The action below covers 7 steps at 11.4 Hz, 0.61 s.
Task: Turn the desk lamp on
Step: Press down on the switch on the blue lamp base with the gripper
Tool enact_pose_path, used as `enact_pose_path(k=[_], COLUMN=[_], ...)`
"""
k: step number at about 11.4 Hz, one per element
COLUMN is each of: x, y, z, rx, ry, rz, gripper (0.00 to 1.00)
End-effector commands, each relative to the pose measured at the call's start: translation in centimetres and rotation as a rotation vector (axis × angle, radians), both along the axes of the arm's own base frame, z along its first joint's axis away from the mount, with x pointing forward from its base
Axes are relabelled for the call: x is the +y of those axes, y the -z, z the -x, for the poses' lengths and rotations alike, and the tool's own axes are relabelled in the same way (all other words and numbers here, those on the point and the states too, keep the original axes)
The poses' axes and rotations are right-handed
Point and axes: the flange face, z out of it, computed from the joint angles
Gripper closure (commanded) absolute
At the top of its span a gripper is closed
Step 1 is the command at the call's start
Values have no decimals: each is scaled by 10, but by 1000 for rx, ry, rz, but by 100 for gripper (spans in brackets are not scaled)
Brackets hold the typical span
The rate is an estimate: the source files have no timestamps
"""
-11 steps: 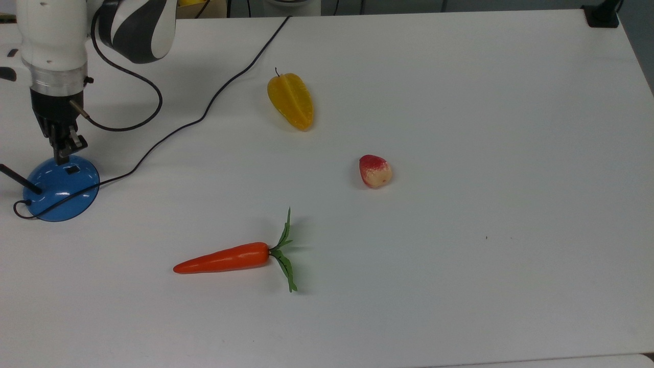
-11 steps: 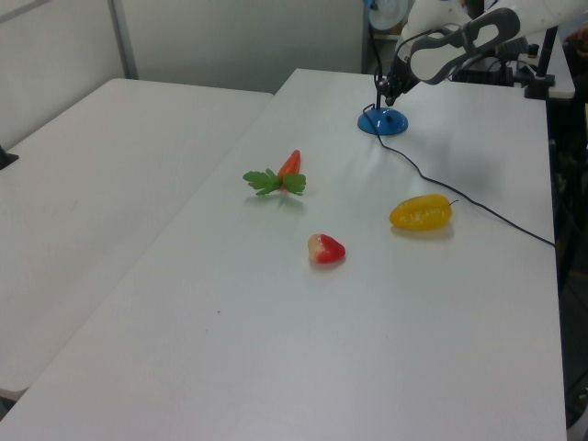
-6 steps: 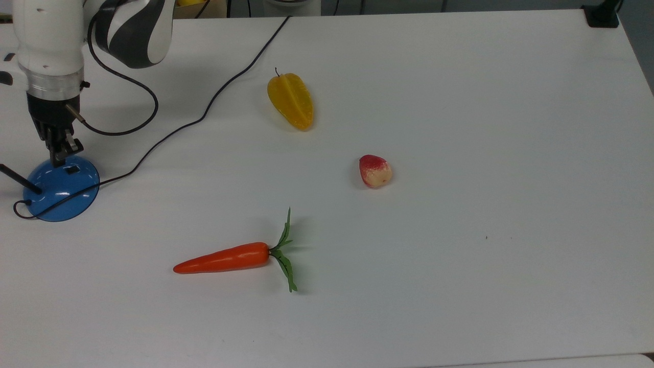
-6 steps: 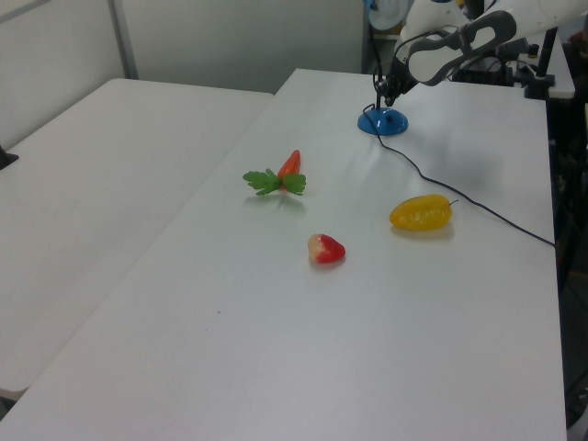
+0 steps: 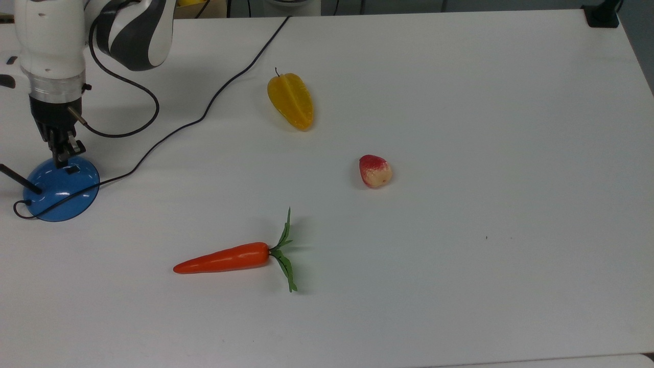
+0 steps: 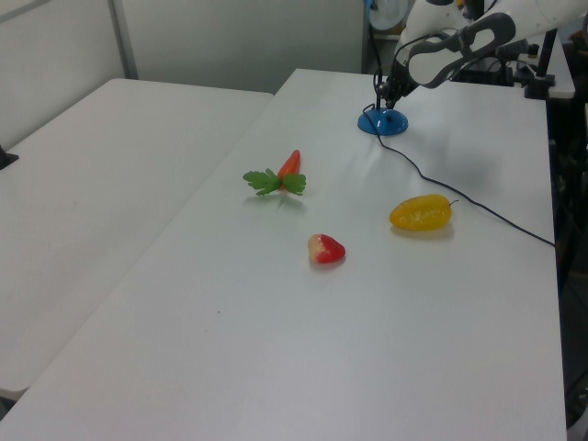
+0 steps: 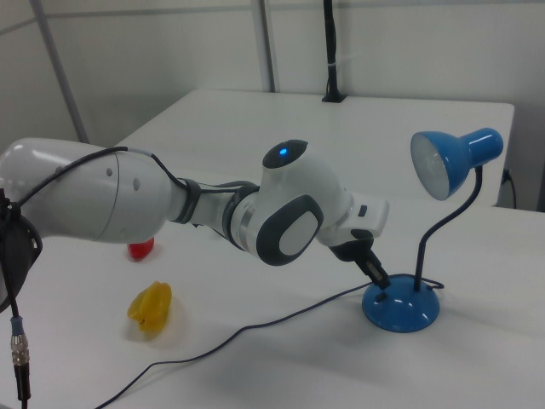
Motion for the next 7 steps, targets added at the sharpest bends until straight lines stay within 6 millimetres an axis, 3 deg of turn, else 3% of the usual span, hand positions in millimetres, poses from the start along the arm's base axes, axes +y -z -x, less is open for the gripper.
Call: enact_pose_path(k=[1, 7], x=[-1, -5], y=[10, 10], z=[0, 0], rx=[12, 9], ry=[-4, 2], rz=[14, 14], gripper=[100, 100])
